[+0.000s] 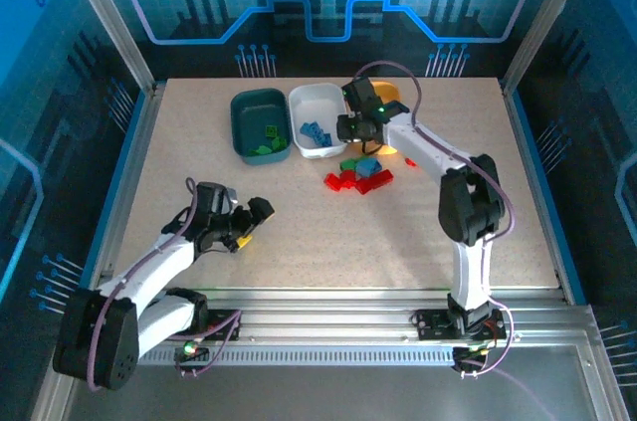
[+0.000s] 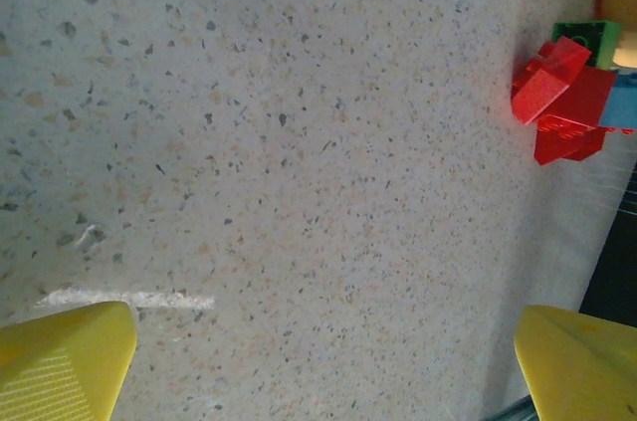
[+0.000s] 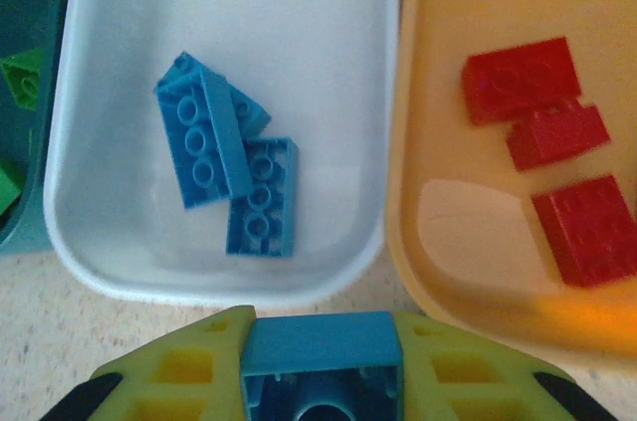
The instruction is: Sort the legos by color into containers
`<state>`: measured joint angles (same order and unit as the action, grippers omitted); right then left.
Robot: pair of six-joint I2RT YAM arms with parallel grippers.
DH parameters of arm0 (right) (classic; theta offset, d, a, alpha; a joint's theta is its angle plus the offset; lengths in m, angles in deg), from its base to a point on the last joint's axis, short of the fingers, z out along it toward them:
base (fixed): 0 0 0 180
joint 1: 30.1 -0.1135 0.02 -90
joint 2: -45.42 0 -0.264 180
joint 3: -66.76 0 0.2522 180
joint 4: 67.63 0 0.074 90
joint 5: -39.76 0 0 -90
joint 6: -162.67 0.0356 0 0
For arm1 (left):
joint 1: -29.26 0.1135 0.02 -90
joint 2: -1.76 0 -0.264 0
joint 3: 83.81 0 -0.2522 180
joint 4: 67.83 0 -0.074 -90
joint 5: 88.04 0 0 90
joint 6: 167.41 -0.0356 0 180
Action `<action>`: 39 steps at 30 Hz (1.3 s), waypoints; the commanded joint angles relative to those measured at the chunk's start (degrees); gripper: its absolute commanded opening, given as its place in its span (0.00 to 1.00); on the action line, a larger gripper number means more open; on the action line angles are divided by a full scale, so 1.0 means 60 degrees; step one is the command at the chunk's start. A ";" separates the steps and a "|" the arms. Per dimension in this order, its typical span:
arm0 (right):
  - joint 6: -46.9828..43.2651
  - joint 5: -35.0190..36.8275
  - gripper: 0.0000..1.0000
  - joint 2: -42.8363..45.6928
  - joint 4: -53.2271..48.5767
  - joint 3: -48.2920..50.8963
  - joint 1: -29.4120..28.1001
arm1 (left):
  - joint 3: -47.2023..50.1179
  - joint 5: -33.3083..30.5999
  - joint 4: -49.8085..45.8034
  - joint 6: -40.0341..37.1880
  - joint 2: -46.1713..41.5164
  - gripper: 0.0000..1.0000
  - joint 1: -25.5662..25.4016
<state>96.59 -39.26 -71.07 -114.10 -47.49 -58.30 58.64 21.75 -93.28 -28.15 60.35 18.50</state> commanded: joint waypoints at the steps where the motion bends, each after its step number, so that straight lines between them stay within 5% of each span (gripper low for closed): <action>1: -0.0575 0.0044 0.27 -0.0689 -0.0441 -0.1138 -0.0260 | 0.0101 0.0158 0.0021 -0.0082 -0.0546 0.99 -0.0051; 8: -0.0551 0.0206 0.31 -0.2281 -0.1330 -0.3053 -0.0439 | 0.0206 0.0420 -0.0024 -0.0244 -0.0653 0.99 -0.0040; 13: -0.0472 0.0267 0.48 -0.2967 -0.1961 -0.4188 -0.0482 | 0.0147 0.0554 0.0001 -0.0311 -0.0584 0.99 -0.0046; 19: -0.0560 0.0442 0.56 -0.2374 -0.2020 -0.4267 -0.0557 | -0.0097 0.0583 0.0027 -0.0343 -0.0382 0.99 -0.0051; 23: -0.0128 0.1140 0.58 -0.1254 -0.2063 -0.3099 -0.0556 | -0.0209 0.0718 0.0365 -0.0198 -0.0067 0.99 -0.0077; 30: 0.2145 0.2091 0.72 0.1340 -0.1351 0.1514 -0.0615 | -0.0352 0.0485 0.1258 0.0118 0.0856 0.99 -0.0867; 39: 0.2747 0.1095 0.76 0.1390 -0.0628 0.3112 -0.0594 | -0.0777 0.0169 0.1967 0.0365 0.2088 0.99 -0.1731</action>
<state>110.47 -30.34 -61.58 -121.10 -29.50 -60.97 55.55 23.82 -83.99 -27.41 71.63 8.91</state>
